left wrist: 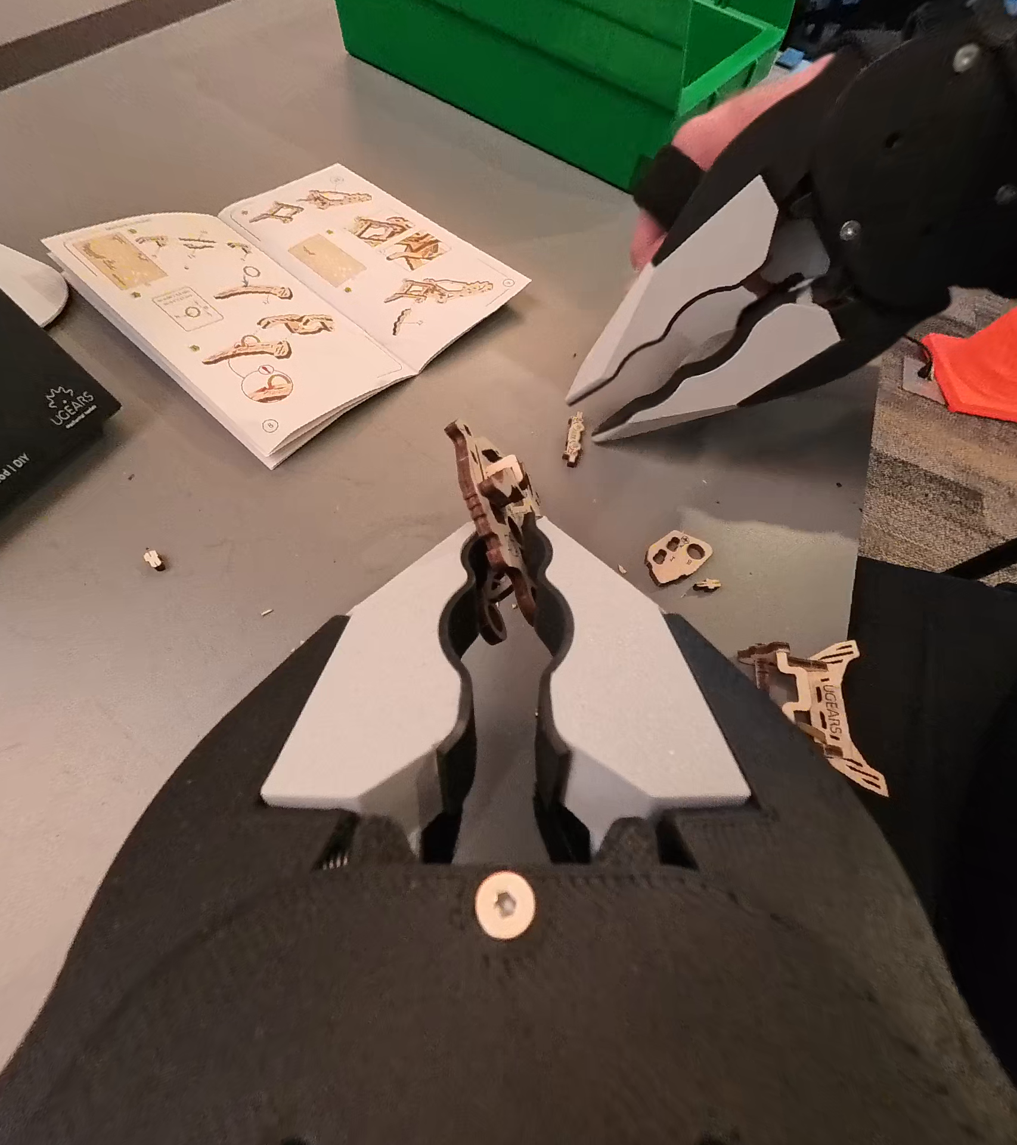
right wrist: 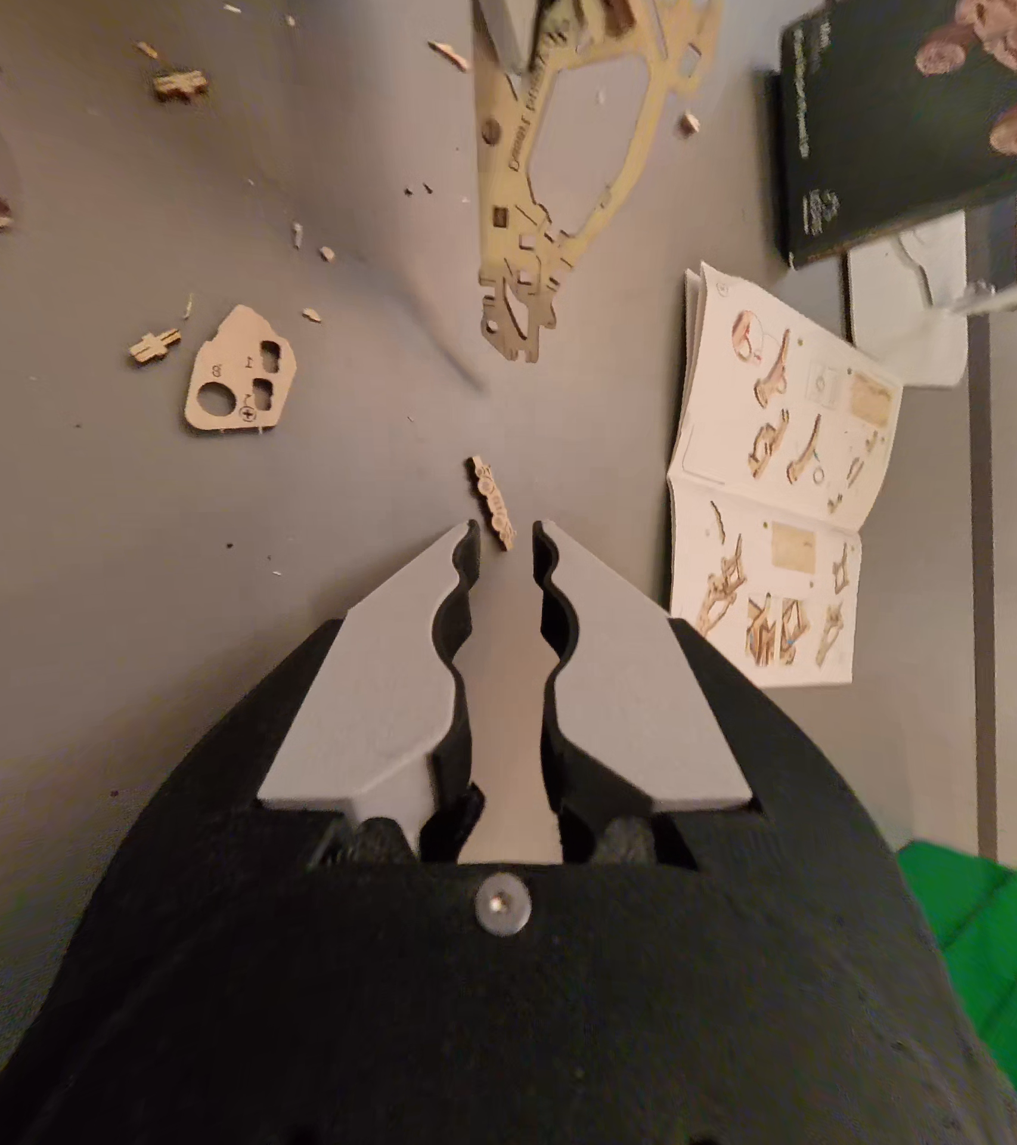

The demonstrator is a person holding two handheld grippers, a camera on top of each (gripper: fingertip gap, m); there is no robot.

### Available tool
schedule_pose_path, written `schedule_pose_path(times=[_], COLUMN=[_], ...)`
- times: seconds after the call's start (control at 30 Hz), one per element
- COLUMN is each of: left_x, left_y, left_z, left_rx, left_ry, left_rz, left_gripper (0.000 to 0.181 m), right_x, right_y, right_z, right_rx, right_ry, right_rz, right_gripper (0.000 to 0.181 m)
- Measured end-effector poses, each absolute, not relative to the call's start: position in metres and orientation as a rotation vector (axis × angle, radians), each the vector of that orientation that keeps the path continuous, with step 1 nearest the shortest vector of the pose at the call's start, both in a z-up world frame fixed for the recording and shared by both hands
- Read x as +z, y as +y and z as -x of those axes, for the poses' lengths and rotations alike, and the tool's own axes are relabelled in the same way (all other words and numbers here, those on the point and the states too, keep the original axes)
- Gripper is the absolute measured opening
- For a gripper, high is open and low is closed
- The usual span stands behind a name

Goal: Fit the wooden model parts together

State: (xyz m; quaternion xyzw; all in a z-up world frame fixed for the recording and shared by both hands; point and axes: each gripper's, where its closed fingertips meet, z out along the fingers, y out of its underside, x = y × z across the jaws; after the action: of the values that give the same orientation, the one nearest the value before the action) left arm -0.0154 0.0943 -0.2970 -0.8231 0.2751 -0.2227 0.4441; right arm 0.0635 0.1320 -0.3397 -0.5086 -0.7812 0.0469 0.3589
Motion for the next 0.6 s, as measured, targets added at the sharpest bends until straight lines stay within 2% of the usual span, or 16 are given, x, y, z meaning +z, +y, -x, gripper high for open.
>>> schedule_pose_path(times=[0.07, 0.13, 0.6], left_x=[-0.297, -0.297, -0.302], left_y=[0.094, 0.095, 0.096], left_z=[0.016, 0.016, 0.020], left_rx=[-0.551, -0.550, -0.562], left_ry=[0.682, 0.681, 0.662], left_rz=[2.042, 2.042, 2.052], left_gripper=[0.009, 0.009, 0.009], right_x=[-0.341, -0.344, -0.331], right_y=[0.132, 0.131, 0.120], right_z=[-0.060, -0.058, -0.068], right_rx=[0.141, 0.181, 0.668], right_ry=[-2.060, -2.100, -1.998], right_rz=[1.268, 1.270, 1.810], right_gripper=[0.011, 0.001, 0.000])
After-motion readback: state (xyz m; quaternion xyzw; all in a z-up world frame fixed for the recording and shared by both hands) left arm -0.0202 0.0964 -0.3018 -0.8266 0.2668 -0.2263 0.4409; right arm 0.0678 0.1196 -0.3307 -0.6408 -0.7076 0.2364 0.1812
